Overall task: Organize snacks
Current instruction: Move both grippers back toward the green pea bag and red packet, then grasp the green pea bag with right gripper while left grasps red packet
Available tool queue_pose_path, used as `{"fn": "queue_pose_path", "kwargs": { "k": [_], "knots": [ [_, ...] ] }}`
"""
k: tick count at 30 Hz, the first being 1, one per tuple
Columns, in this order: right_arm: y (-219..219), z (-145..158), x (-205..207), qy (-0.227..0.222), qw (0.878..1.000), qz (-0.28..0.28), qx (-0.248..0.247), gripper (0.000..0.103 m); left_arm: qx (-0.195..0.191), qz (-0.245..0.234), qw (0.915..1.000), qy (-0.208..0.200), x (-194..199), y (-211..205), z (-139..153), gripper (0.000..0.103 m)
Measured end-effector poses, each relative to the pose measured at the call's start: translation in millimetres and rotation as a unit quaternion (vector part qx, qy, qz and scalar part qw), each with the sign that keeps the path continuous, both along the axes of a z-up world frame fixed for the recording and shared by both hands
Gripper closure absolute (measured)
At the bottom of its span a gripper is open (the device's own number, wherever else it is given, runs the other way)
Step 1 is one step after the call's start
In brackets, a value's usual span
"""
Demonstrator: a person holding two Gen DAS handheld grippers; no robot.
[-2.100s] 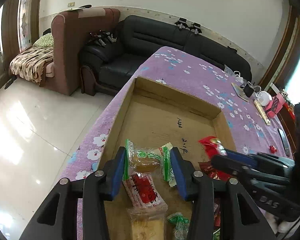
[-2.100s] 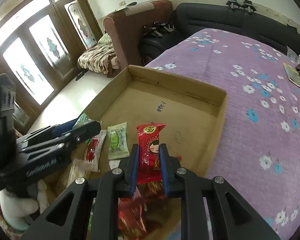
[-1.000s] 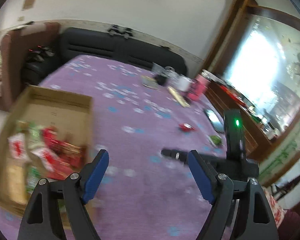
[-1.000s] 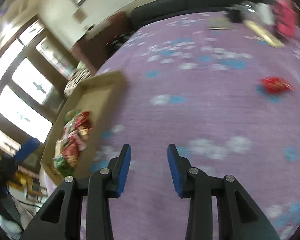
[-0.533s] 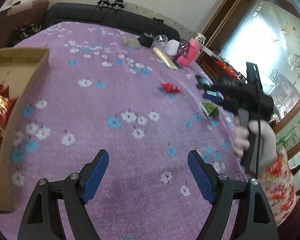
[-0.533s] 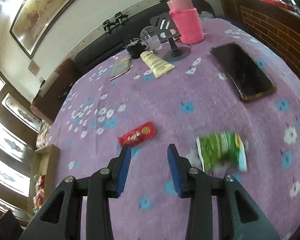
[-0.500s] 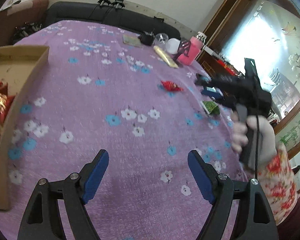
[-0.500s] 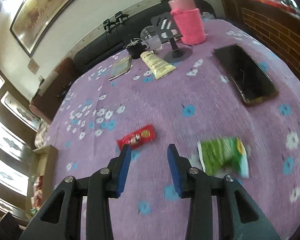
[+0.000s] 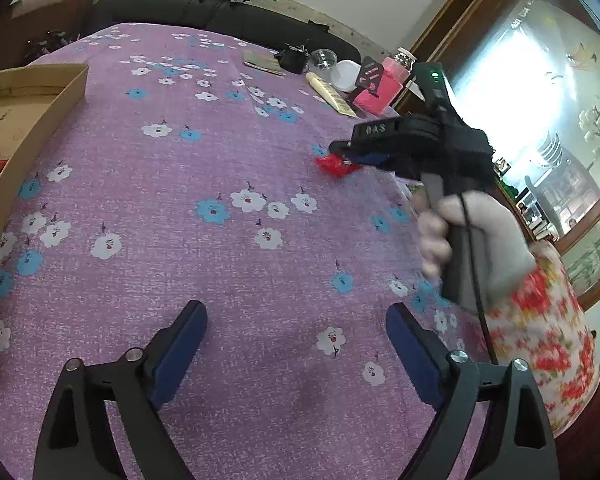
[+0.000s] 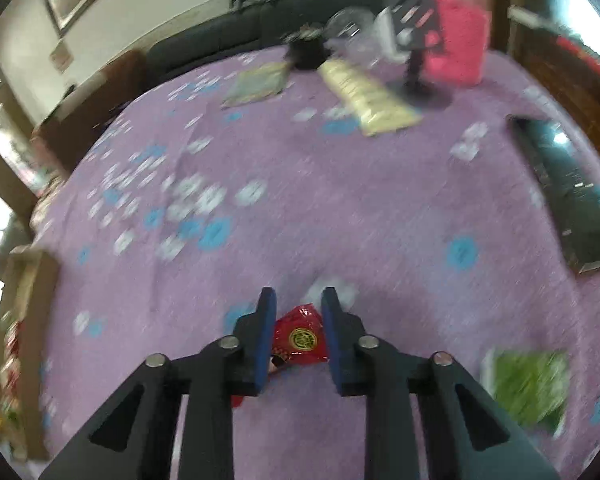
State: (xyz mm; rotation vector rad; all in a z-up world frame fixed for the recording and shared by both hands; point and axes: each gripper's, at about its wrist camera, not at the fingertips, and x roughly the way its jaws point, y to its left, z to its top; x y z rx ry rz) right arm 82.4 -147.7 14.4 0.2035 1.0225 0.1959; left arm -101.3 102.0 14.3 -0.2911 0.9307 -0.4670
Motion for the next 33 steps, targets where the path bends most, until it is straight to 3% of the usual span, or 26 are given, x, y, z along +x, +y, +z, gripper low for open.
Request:
{"fn": "queue_pose_path", "kwargs": {
  "k": [2,5,7,8,9,11,13,16,19,24,29,31,33],
  "knots": [
    [6.9,2.8,-21.1,0.007,0.999,0.03,0.01,0.081,0.0,-0.006,1.0,0.0,-0.5,-1.4,0.3,0.003],
    [4.3,10.3,-52.4,0.029,0.994,0.076,0.078,0.081,-0.006,-0.011,0.9999,0.001,-0.7,-1.3,-0.3,0.002],
    [-21.2,35.0,-71.2,-0.014,0.993,0.06,0.105,0.081,-0.014,-0.013,0.9998,0.002,-0.7,0.5,-0.6,0.001],
    [-39.6,47.6,-77.5,-0.038,0.993,0.038,0.108,0.075,-0.018,-0.013,0.9998,0.003,-0.7,1.6,-0.8,0.001],
    [-57.8,57.6,-82.3,-0.059,0.993,0.011,0.105,0.063,-0.02,-0.013,0.9997,0.003,-0.8,2.4,-0.9,0.001],
    [-98.5,71.0,-91.0,-0.097,0.991,-0.06,0.068,0.052,-0.021,-0.013,0.9997,0.003,-1.1,2.4,-0.9,0.001],
    [-127.3,69.1,-92.8,-0.09,0.989,-0.105,0.049,0.052,-0.019,-0.014,0.9997,0.003,-2.1,2.0,-0.6,0.001],
    [-153.0,50.0,-94.7,-0.06,0.986,-0.145,0.064,0.052,-0.016,-0.014,0.9998,0.004,-2.1,0.9,-0.3,0.001],
    [-149.1,34.6,-90.2,-0.05,0.984,-0.156,0.069,0.052,-0.019,-0.013,0.9997,0.007,-1.7,0.2,0.0,0.001],
    [-120.1,19.7,-67.4,-0.057,0.986,-0.154,0.003,0.046,-0.028,-0.019,0.9994,0.008,-5.5,-0.2,0.0,0.001],
    [-107.1,4.4,-55.5,-0.052,0.989,-0.134,-0.033,0.043,-0.006,-0.029,0.9994,0.017,-6.2,-7.7,2.6,0.002],
    [-103.6,3.1,-57.1,-0.059,0.989,-0.126,-0.042,0.051,-0.015,-0.038,0.9988,0.027,-0.6,-8.9,5.3,0.011],
    [-103.7,2.3,-57.5,-0.065,0.989,-0.125,-0.041,0.057,0.007,-0.036,0.9992,0.016,5.5,-12.6,10.8,0.013]
  ]
}}
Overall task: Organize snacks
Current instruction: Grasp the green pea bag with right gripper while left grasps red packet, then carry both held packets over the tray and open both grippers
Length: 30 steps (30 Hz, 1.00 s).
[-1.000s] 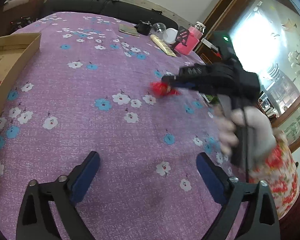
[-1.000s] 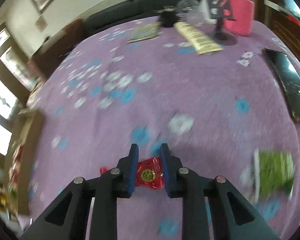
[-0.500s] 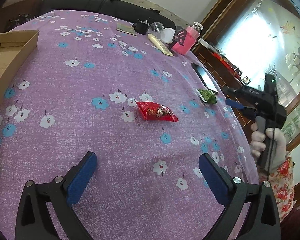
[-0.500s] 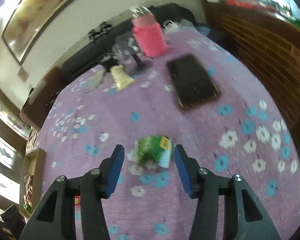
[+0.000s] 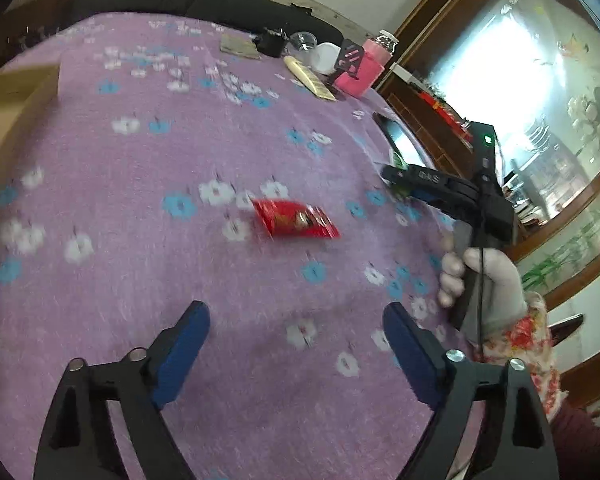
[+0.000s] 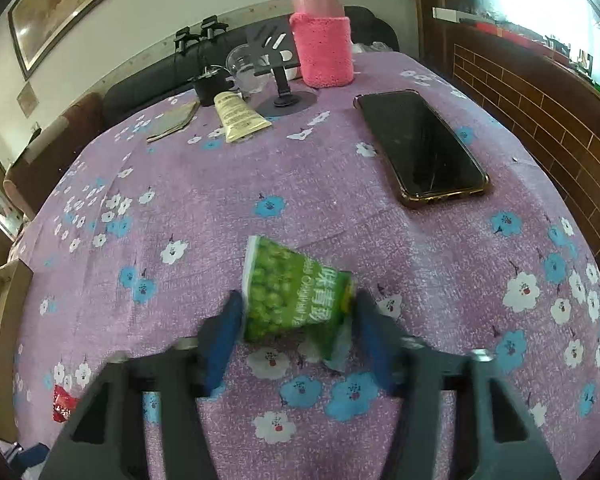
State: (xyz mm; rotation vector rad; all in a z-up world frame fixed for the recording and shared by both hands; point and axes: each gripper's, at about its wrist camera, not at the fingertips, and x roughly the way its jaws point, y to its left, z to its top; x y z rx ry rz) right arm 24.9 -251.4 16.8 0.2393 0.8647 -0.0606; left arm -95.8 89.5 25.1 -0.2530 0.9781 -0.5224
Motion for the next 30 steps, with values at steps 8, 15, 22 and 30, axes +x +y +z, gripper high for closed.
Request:
{"fn": "queue_pose_path", "kwargs": {
  "k": [8,15,22,30],
  "knots": [
    [-5.7,4.9,-5.6,-0.017,0.999,0.009,0.038,0.067,0.133,-0.087,0.9829,-0.093,26.3,-49.6,13.1,0.015],
    [-5.7,10.1,-9.0,-0.027,0.998,0.016,0.058,0.067,0.215,-0.189,0.9515,-0.113,52.9,-88.4,-1.1,0.016],
    [-7.2,11.1,-10.0,-0.031,0.997,0.022,0.072,0.067,0.186,-0.198,0.9598,-0.069,54.5,-90.6,-6.9,0.078],
    [-2.7,12.8,-12.2,-0.037,0.996,0.031,0.076,0.067,0.164,-0.17,0.9686,-0.079,53.3,-104.3,-11.1,0.057]
  ]
}}
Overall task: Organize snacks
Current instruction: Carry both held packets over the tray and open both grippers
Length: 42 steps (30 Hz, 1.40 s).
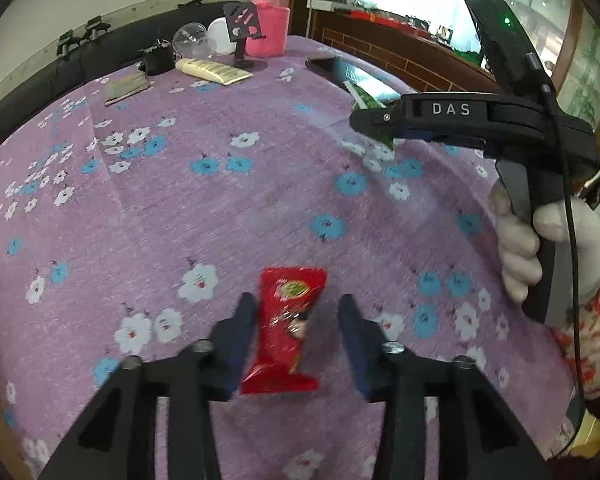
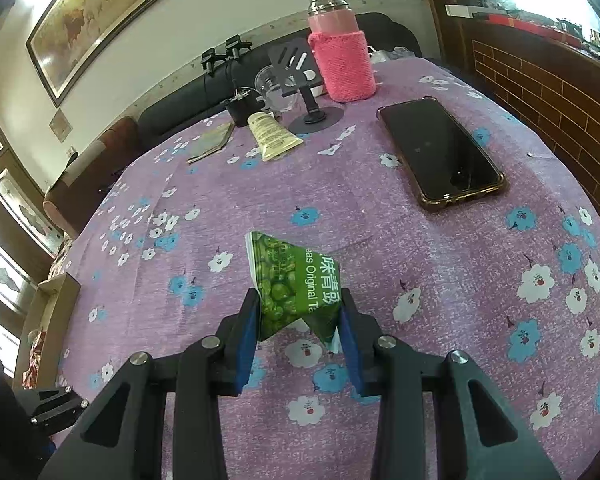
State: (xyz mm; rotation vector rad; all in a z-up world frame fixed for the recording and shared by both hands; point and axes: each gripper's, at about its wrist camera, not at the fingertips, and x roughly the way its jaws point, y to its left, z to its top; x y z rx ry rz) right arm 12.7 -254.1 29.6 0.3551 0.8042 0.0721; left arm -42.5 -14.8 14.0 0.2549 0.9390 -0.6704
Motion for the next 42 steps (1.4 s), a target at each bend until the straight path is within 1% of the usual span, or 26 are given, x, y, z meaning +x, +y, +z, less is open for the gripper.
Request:
{"fn": "queue_pose_path", "kwargs": {
  "k": [1,2,3,4,5,7,9,12,13,15,17,19,21,23,25,27,29,31,34,39,42],
  "knots": [
    [-0.3,-0.1,0.0,0.0,1.0,0.0,0.0,0.067,0.007,0.003,0.9999,-0.008,-3.6,-1.1,-0.1,0.057],
    [-0.5,0.0,0.1,-0.001,1.0,0.0,0.001,0.067,0.011,0.005,0.9998,-0.013,-5.9,-2.3,-0.3,0.06],
    [-0.5,0.0,0.3,-0.001,1.0,0.0,0.002,0.067,0.009,0.009,0.9998,-0.013,-7.6,-1.5,0.1,0.066],
    [-0.5,-0.1,0.0,-0.002,1.0,0.0,0.004,0.067,0.003,0.014,0.9999,-0.007,-8.1,0.9,0.9,0.084],
    [-0.9,-0.2,-0.4,-0.002,1.0,0.0,0.005,0.067,-0.007,0.019,0.9998,0.004,-8.7,5.5,2.2,0.086],
    [-0.5,0.6,-1.6,-0.006,1.0,0.001,0.007,0.067,-0.016,0.032,0.9994,0.002,-13.6,16.1,6.3,0.085],
    [0.7,0.9,-2.8,-0.009,1.0,0.002,0.006,0.067,-0.032,0.051,0.9982,0.001,-19.0,32.2,12.5,0.085],
    [4.8,0.7,-4.5,-0.013,1.0,0.004,0.001,0.067,-0.077,0.092,0.9927,-0.006,-28.8,70.1,28.2,0.085],
    [6.1,0.8,-5.3,-0.014,1.0,0.004,-0.001,0.067,-0.087,0.105,0.9906,-0.01,-32.0,82.3,33.0,0.085],
    [10.2,2.3,-8.9,-0.021,1.0,0.003,-0.009,0.067,-0.105,0.136,0.9848,-0.021,-42.2,112.4,43.5,0.085],
    [16.5,6.5,-14.4,-0.034,0.999,-0.005,-0.032,0.067,-0.121,0.165,0.9784,-0.028,-51.4,140.4,50.0,0.085],
    [27.2,11.6,-18.6,-0.041,0.998,-0.003,-0.057,0.067,-0.139,0.201,0.9692,-0.033,-62.0,177.7,55.8,0.085],
    [36.3,15.7,-21.2,-0.042,0.997,0.005,-0.061,0.067,-0.143,0.236,0.9603,-0.041,-69.6,212.1,59.4,0.085],
    [51.8,22.5,-27.4,-0.043,0.997,0.021,-0.055,0.067,-0.145,0.277,0.9486,-0.05,-78.7,250.2,61.8,0.085],
    [73.3,30.8,-33.4,-0.046,0.997,0.049,-0.042,0.067,-0.149,0.313,0.9364,-0.052,-84.4,282.5,61.1,0.085],
    [105.6,42.5,-38.8,-0.053,0.994,0.088,-0.044,0.067,-0.156,0.347,0.9232,-0.052,-90.7,314.0,58.7,0.084],
    [139.3,54.0,-43.6,-0.062,0.989,0.125,-0.047,0.067,-0.158,0.371,0.9135,-0.05,-95.3,335.1,55.0,0.084],
    [171.0,63.8,-46.2,-0.067,0.984,0.159,-0.049,0.067,-0.157,0.388,0.9067,-0.048,-97.9,351.9,52.1,0.084],
    [222.1,74.2,-45.6,-0.067,0.974,0.209,-0.046,0.067,-0.143,0.402,0.9034,-0.046,-92.0,367.4,49.8,0.084],
    [307.8,73.6,-40.4,-0.048,0.958,0.279,-0.05,0.067,-0.117,0.399,0.9084,-0.045,-72.4,378.6,49.2,0.084],
    [350.4,67.8,-35.4,-0.033,0.95,0.303,-0.06,0.067,-0.11,0.398,0.91,-0.038,-54.8,382.4,44.0,0.084]
  ]
}}
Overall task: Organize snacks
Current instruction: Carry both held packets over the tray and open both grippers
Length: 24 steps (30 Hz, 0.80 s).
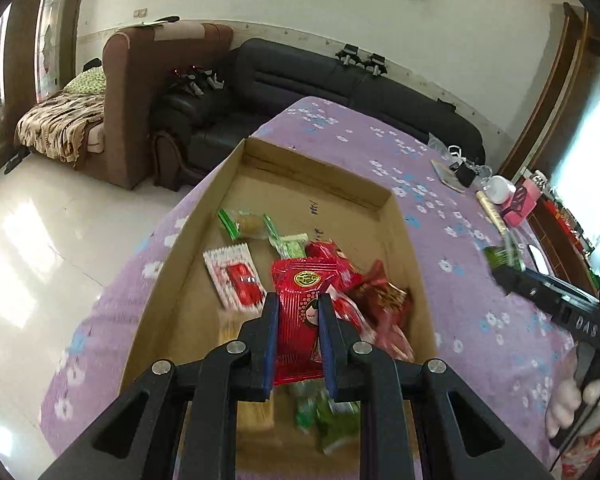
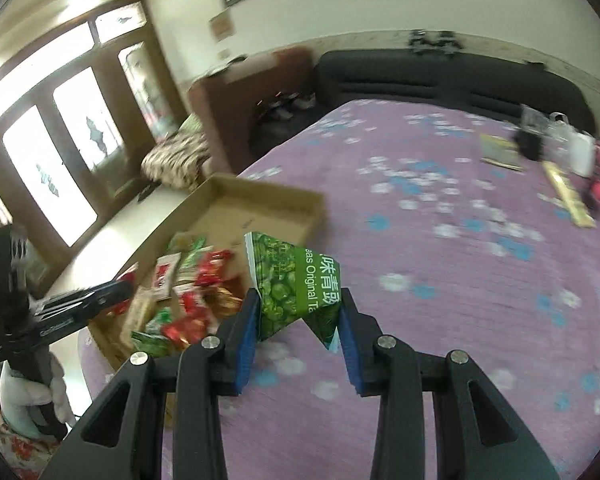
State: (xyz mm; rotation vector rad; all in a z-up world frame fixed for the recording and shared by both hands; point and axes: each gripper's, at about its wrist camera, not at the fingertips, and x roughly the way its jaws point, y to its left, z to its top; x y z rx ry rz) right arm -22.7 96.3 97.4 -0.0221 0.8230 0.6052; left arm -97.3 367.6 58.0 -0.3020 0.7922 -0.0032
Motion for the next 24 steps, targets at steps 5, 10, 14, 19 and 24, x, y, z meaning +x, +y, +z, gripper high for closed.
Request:
{"fn": "queue_pose_path", "kwargs": {
  "k": [5,10,14,19,24],
  "knots": [
    [58.2,-16.7,21.8,0.025,0.999,0.019,-0.028,0.067,-0.004,0.005,0.9997,0.024,26.8,10.4,-15.2,0.084],
    [89.2,-32.4,44.2,0.038,0.997,0.017,-0.057,0.067,-0.026,0.017,0.9991,0.027,34.1,19.9,-20.8,0.083],
    [103.7,-44.5,59.8,0.052,0.997,0.013,-0.06,0.064,-0.05,0.019,0.9985,0.013,26.9,27.3,-17.6,0.057],
    [104.2,-45.2,58.2,0.043,0.998,0.01,-0.052,0.061,-0.058,0.026,0.9979,-0.008,10.0,28.8,-7.2,0.045],
    [86.2,-29.5,46.8,0.031,0.999,0.003,-0.03,0.058,-0.067,0.034,0.9965,-0.037,-12.9,19.9,8.2,0.036]
  ]
}}
